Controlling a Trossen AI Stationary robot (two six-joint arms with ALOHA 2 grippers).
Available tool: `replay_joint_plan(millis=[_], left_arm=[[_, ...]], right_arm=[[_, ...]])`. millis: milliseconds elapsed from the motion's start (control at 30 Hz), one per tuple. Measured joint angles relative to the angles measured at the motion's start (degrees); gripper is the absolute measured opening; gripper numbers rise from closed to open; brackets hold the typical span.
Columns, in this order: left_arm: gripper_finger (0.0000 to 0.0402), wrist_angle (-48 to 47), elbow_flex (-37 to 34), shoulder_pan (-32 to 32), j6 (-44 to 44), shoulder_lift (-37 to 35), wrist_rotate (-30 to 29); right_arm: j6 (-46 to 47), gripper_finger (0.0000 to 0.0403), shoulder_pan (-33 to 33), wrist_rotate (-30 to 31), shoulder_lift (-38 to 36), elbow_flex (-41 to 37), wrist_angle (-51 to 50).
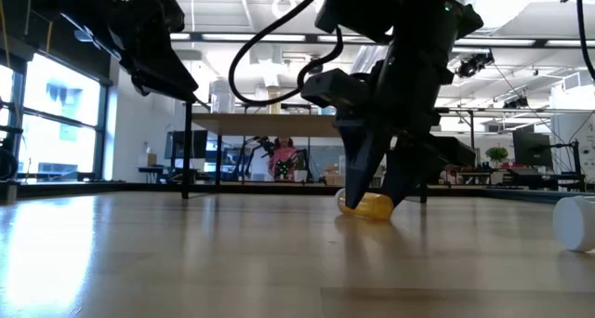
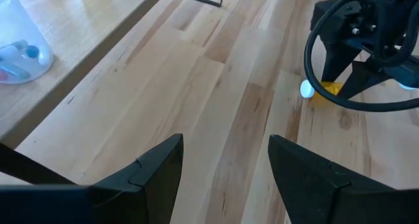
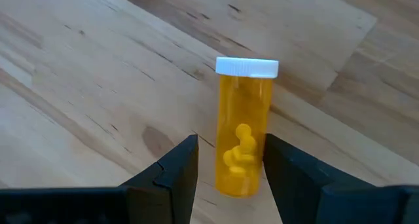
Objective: Pick and place medicine bottles onto shelf by color
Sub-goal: Put the orange pill bottle on the shelf aligned with the other orange pill bottles
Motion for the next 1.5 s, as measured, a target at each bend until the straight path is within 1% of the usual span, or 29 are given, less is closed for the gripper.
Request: replay_joint_plan(millis=[133,333,433,533,667,833,967,1033,1200,1367,1500], left_arm=[[0.0215,-0.1,0.0,0.0,0.0,0.0,0.0],[0.0215,-0.3,0.0,0.0,0.0,0.0,0.02],[0.0215,-0.3,0.0,0.01,0.0,0.0,1.17],[0.0215,-0.32,0.0,0.01,1.02,0.0,3.12],[0.0215,-0.3,0.0,0.01,4.28,0.0,6.5],[0.0215,0.73,0.0,0.01,7.67,0.0,11.52],[0.0215,4.78,0.0,0.01,9.02,0.0,15.65],[0.0215,7.11,0.0,0.01,9.48,0.0,16.64],[0.0215,10.92,0.0,0.01,9.75,0.0,16.72],[0.0215,15.65,0.0,0.01,10.01,0.0,16.71],[0.0215,20.31,0.0,0.01,10.01,-0.02,16.54]], right_arm=[[0.01,0.0154,-0.04,-0.31,0.08,0.0,-0.13],[-1.15,0.0105,-0.11,-0.7,0.16,-0.05,-0.71],[-1.81,0.0085,-0.4,-0.53,0.19,-0.07,-0.7],[-3.69,0.0079,-0.73,-0.88,0.17,-0.06,-0.59],[-6.66,0.0081,-0.74,-0.65,-0.33,0.95,-1.34],[-11.96,0.0083,-0.76,3.56,-2.86,4.24,-0.29],[-18.49,0.0083,-0.76,6.27,-3.58,7.93,-0.8],[-22.13,0.0083,-0.76,7.76,-4.03,10.22,-0.52],[-32.59,0.0083,-0.76,11.06,-3.99,16.22,-2.12],[-40.53,0.0083,-0.76,16.66,-3.99,24.6,-10.2],[-44.35,0.0083,-0.76,23.91,-4.01,31.85,-18.08]])
